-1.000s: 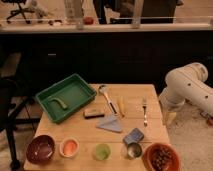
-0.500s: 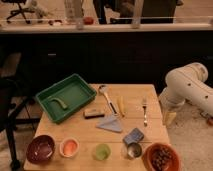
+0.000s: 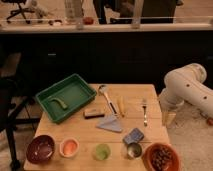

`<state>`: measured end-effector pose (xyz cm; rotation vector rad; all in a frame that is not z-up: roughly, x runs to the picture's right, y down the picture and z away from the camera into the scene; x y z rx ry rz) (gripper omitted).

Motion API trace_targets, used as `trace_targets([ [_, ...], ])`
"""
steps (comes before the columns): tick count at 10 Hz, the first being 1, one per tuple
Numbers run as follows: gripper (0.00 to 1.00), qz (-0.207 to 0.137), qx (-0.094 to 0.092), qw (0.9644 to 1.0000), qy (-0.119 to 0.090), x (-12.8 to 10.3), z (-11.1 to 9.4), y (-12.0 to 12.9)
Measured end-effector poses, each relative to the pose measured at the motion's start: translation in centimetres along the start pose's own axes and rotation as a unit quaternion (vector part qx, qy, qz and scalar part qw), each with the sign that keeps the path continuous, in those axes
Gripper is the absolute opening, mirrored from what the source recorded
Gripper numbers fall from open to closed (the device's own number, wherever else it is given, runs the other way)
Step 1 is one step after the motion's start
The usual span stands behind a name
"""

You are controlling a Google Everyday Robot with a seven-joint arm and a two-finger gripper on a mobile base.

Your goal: Wipe table surface with towel

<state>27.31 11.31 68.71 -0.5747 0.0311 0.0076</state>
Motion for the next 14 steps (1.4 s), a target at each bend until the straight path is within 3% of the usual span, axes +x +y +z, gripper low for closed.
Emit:
trace_targets([
  [1, 0.8, -0.015, -0.003, 0.9999, -0.003, -1.5, 0.3, 0.1],
  [3, 0.8, -0.064, -0.015, 0.9976, -0.019, -8.4, 1.5, -0.1],
  [6, 0.8, -0.098, -0.01, 0.9947, -0.028, -13.4, 2.7, -0.5],
  [7, 0.8, -0.103, -0.002, 0.9942, -0.03, -14.4, 3.1, -0.6],
  [8, 0.8, -0.101, 0.02, 0.9941, -0.034, -15.6, 3.7, -0.7],
  [10, 0.8, -0.095, 0.043, 0.9936, -0.044, -15.9, 4.5, -0.7],
  [14, 0.8, -0.097, 0.049, 0.9929, -0.049, -16.5, 5.2, -0.6],
])
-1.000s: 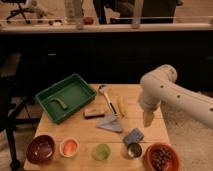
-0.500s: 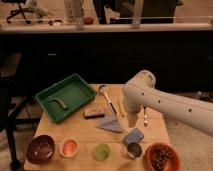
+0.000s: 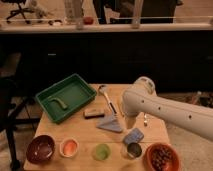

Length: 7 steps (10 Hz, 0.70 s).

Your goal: Wipe table surface with towel

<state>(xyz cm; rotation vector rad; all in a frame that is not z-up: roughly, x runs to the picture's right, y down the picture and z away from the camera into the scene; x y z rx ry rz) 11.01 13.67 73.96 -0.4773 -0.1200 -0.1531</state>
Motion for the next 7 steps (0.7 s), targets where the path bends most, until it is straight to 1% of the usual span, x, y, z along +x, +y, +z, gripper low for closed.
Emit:
trace_targets([
  [3, 0.8, 0.004, 0.0, 1.0, 0.0, 0.0, 0.0, 0.0],
  [4, 0.8, 0.013, -0.004, 0.9999, -0.004, -0.1, 0.6, 0.4],
  [5, 0.8, 0.017, -0.007, 0.9998, -0.005, -0.2, 1.6, 0.7],
  [7, 0.8, 0.012, -0.018, 0.9997, -0.005, -1.6, 4.3, 1.2],
])
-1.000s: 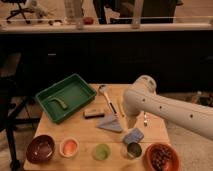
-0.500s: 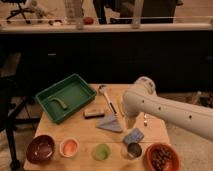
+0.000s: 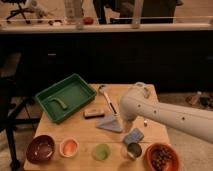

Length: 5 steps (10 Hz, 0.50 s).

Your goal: Wipe table surface with towel

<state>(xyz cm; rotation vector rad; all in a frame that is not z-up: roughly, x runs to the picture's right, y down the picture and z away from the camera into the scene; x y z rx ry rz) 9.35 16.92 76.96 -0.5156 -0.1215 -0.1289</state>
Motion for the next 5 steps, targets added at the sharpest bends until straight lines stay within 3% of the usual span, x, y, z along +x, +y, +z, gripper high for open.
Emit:
trace_targets([
  [1, 0.8, -0.009, -0.007, 0.9999, -0.001, -1.4, 1.5, 0.0],
  [5, 0.8, -0.031, -0.015, 0.9994, -0.007, -4.1, 3.5, -1.0],
])
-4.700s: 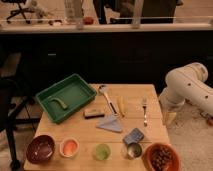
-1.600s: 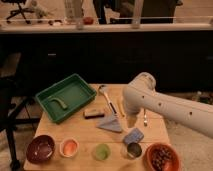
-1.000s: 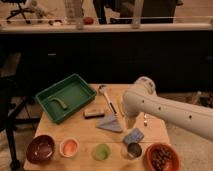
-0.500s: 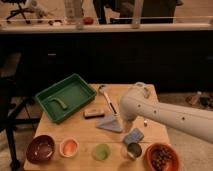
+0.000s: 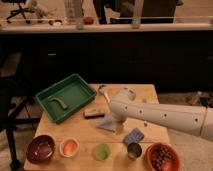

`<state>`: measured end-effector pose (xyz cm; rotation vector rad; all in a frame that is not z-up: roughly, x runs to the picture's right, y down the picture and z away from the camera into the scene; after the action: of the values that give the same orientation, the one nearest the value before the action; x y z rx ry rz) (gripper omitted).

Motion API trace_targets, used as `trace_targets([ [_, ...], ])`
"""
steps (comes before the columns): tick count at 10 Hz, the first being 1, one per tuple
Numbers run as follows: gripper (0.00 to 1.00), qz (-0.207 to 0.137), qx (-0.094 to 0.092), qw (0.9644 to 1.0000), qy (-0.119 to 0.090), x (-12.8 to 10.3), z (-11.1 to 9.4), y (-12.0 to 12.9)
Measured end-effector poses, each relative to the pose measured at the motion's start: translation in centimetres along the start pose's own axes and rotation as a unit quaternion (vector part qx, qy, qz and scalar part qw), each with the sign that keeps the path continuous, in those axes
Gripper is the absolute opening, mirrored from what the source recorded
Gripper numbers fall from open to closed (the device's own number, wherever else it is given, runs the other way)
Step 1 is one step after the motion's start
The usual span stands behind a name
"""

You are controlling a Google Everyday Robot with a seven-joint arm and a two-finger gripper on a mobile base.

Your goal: Wipe table surface with towel

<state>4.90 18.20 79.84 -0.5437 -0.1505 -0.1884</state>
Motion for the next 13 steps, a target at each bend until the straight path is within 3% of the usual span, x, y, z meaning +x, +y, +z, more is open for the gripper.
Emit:
trace_targets([
  [5, 0.8, -0.009, -0.007, 0.9996, -0.024, -1.0, 2.3, -1.7],
  [9, 0.79, -0.008, -0.04, 0.9986, -0.035, -0.5, 5.3, -0.8],
  [11, 0.67, -0.019, -0.05, 0.9979, -0.037, -0.9, 6.3, -0.6],
  [13, 0.45, -0.026, -0.062, 0.9972, -0.032, -0.9, 6.6, -0.4],
])
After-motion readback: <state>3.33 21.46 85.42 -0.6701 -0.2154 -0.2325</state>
